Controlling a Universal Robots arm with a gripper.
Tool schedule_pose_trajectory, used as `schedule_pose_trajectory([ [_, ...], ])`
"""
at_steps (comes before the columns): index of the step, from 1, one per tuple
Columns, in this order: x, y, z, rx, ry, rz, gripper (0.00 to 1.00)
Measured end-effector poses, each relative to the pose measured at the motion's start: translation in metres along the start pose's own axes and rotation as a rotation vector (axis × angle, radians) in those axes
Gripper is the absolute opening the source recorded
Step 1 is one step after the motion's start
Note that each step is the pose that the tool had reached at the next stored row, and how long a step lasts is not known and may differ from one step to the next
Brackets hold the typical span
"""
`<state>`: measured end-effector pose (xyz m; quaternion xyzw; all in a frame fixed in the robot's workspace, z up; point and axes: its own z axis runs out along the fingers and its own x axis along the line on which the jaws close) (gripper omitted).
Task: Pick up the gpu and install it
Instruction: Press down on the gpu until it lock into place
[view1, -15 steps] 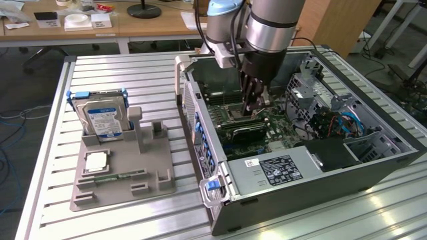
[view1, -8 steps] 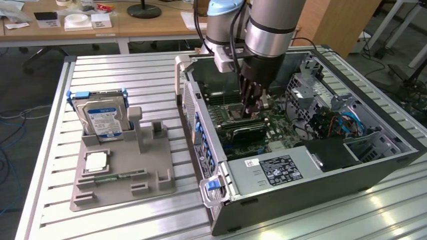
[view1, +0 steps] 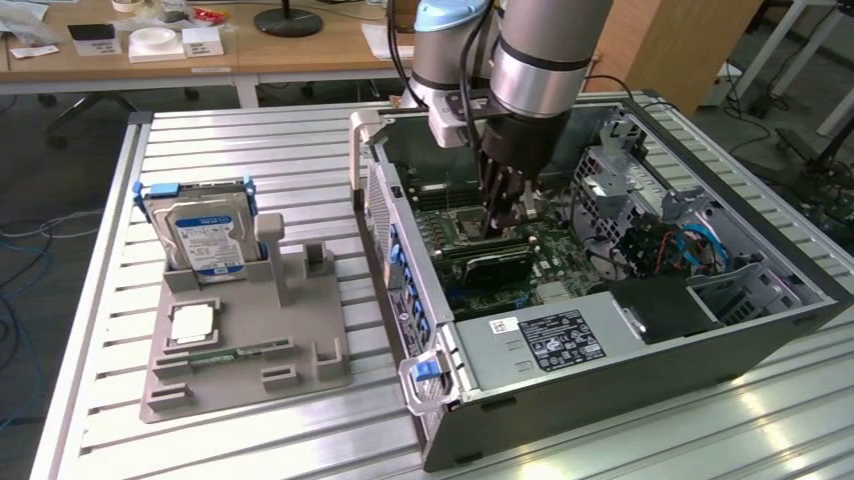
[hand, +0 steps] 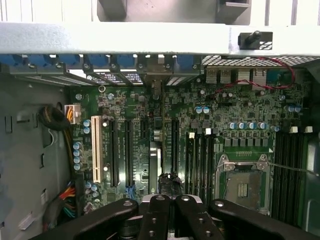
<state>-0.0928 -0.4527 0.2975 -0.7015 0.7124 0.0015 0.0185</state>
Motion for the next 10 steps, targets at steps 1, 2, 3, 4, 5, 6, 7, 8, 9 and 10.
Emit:
schedule_pose_trajectory([
  [1,0.0,0.0,0.0012,0.0,0.0002,0.001,0.11],
  [2,0.0,0.0001,0.0026,0.0,0.0003,0.002,0.11],
  [3,0.0,0.0001,0.0041,0.0,0.0003,0.003,0.11],
  [4,0.0,0.0001,0.0051,0.0001,0.0003,0.003,0.11],
  [5,0.0,0.0001,0.006,0.0001,0.0004,0.003,0.11],
  [6,0.0,0.0002,0.0073,0.0001,0.0003,0.003,0.11],
  [7,0.0,0.0002,0.0088,0.0,0.0004,0.004,0.11],
  [8,0.0,0.0003,0.0104,0.0001,0.0004,0.004,0.11],
  [9,0.0,0.0003,0.0115,0.0001,0.0004,0.004,0.11],
  [10,0.0,0.0003,0.0118,0.0,0.0004,0.004,0.11],
])
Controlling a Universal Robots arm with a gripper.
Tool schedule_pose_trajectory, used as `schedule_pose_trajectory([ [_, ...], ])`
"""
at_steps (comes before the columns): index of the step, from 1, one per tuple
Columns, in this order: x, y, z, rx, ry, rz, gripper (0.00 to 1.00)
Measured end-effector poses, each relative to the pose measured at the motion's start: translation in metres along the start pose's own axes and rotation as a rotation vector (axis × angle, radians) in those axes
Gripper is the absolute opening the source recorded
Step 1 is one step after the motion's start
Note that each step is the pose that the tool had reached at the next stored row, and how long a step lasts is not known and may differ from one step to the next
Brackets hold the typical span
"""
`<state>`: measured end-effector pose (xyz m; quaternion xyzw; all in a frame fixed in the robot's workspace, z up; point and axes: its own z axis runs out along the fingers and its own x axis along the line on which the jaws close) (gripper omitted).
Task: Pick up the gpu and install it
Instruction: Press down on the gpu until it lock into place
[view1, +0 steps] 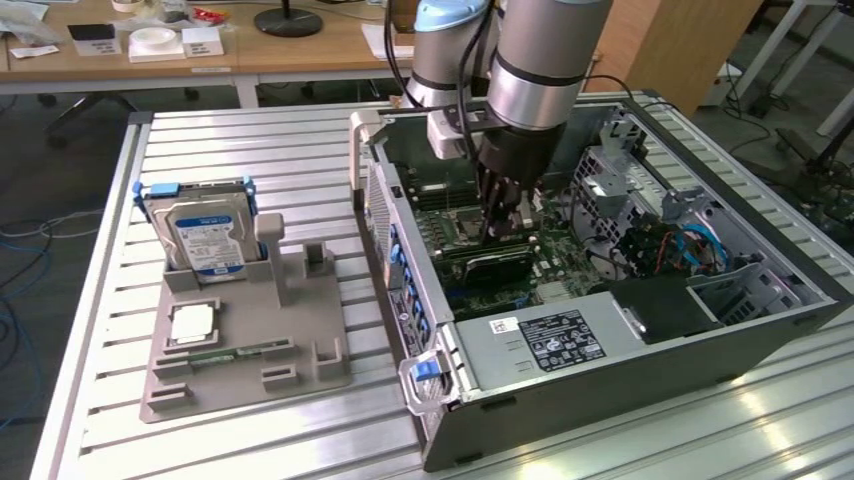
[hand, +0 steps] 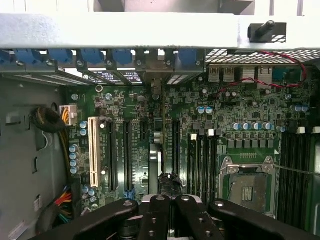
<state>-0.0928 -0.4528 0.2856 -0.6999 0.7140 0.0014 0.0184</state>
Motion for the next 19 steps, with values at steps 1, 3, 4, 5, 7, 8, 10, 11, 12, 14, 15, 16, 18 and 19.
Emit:
schedule_pose_trajectory([
  [1,0.0,0.0,0.0,0.0,0.0002,0.0,0.11],
  [3,0.0008,0.0001,0.0001,0.0,0.0,0.0,0.11],
  [4,0.0009,0.0001,0.0004,0.0,0.0,0.0,0.11],
  [5,0.0009,0.0001,0.0012,0.0001,0.0,0.0,0.11],
  [7,0.001,0.0,0.0031,0.0,0.0,0.001,0.11],
  [8,0.0011,0.0,0.0034,0.0,0.0001,0.001,0.11],
  [10,0.0012,-0.0008,0.0034,-0.0002,0.0004,0.0,0.11],
  [11,0.0014,-0.0016,0.0035,-0.0004,0.0003,0.001,0.11],
  [12,0.0017,-0.0025,0.0037,-0.0007,0.0002,0.001,0.11],
  [14,0.0023,-0.0038,0.0041,-0.0012,-0.0002,0.002,0.11],
  [15,0.0028,-0.0038,0.0043,-0.0014,0.0001,0.002,0.11],
  [16,0.0037,-0.0038,0.0046,-0.0014,0.0002,0.002,0.11],
  [18,0.0056,-0.0038,0.0049,-0.0014,0.0001,0.002,0.11],
  [19,0.006,-0.0038,0.0052,-0.0013,0.0001,0.002,0.11],
])
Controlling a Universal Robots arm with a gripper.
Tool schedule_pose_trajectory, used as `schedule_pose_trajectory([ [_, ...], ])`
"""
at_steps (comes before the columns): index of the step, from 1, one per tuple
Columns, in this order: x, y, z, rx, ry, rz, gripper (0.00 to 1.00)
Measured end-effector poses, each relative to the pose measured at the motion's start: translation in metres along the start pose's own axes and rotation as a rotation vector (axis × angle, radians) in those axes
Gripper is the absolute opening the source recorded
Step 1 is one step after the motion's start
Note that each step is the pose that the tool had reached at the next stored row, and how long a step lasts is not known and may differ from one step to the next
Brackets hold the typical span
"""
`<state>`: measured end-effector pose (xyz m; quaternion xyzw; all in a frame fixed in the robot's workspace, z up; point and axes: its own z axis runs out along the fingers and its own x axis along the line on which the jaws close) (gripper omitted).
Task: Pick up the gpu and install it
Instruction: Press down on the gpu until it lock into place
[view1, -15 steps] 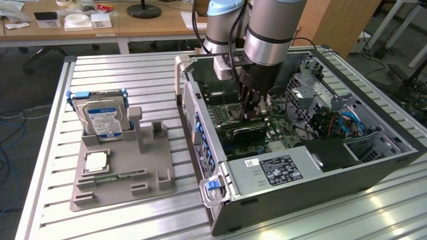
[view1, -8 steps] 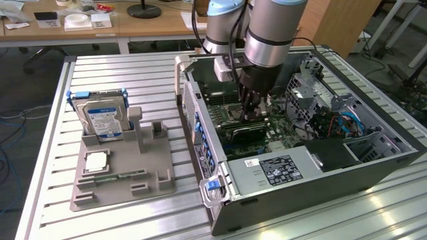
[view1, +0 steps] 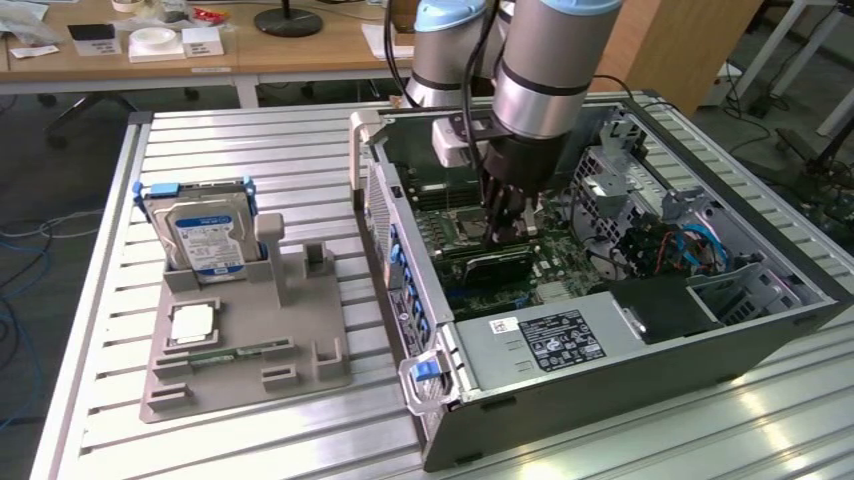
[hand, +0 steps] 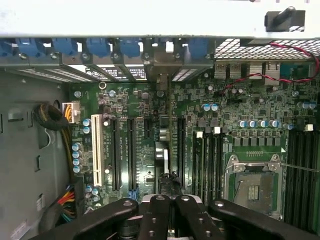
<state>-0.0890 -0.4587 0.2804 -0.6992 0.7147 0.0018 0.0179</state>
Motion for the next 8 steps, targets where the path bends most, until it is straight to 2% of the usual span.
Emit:
schedule_pose_trajectory([
  [8,-0.0011,0.0001,0.0008,0.0,0.0001,0.0,0.11],
])
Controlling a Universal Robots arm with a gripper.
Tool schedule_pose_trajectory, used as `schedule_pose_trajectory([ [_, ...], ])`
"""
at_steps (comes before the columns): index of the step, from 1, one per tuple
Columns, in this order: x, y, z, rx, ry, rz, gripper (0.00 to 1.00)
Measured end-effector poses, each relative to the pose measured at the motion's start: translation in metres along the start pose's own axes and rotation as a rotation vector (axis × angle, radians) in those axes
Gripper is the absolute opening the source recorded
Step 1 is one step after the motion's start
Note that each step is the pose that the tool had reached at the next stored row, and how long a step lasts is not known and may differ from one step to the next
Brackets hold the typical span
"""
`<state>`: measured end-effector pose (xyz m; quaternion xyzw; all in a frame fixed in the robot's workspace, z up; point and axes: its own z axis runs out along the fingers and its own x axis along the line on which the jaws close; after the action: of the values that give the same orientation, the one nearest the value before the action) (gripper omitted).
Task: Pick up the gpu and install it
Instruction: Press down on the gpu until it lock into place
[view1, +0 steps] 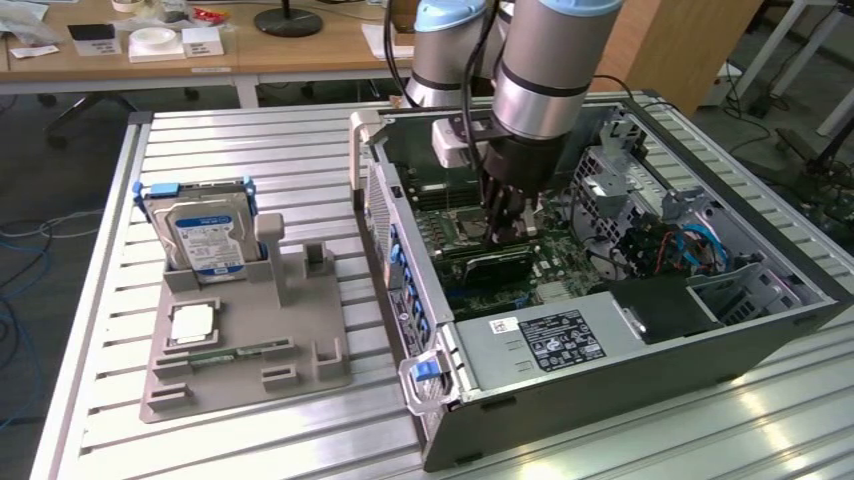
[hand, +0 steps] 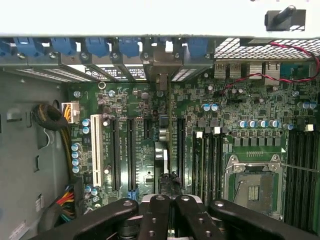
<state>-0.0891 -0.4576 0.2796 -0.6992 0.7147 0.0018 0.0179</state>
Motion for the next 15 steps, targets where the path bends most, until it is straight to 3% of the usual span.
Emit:
schedule_pose_trajectory([
  [15,-0.0036,0.0003,0.0077,0.0,0.0,0.001,0.11],
])
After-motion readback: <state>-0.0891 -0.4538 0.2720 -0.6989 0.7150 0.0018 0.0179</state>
